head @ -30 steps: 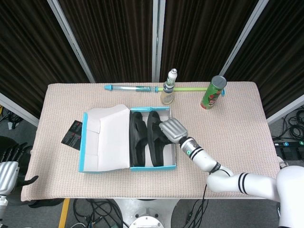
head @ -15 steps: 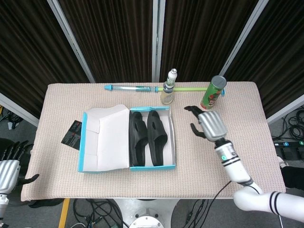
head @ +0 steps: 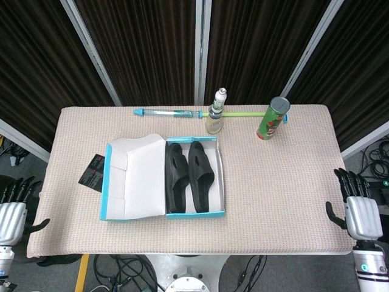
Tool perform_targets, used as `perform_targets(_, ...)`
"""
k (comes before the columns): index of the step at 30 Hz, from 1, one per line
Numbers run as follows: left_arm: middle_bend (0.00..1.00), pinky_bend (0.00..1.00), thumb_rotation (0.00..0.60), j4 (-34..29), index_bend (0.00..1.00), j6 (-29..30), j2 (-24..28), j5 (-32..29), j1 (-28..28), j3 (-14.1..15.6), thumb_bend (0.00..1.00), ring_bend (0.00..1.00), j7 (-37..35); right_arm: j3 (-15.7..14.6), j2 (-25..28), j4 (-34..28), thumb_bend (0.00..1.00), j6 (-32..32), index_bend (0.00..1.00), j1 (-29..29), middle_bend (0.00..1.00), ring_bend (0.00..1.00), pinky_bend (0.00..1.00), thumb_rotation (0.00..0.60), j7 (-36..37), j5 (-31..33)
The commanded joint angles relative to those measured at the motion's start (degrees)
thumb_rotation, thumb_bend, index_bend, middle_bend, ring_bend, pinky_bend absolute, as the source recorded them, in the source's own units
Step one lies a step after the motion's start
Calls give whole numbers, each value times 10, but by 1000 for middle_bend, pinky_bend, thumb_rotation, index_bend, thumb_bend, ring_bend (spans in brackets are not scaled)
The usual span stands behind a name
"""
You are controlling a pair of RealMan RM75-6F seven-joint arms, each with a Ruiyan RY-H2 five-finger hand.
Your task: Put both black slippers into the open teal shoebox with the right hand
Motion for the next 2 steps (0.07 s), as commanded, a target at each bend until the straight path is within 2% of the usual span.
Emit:
perform_targets(1, 71, 0, 600, -3, 143, 2, -1, -1, 1, -1, 0, 0, 6, -7, 1, 11, 327, 13, 0, -24, 44, 0, 0, 600, 22, -23)
perform_targets(2, 71, 0, 600, -3, 143, 4, -2, -1, 1, -2, 0, 0, 8, -6, -1, 14, 327, 14, 0, -27, 44, 0, 0, 600, 23, -27)
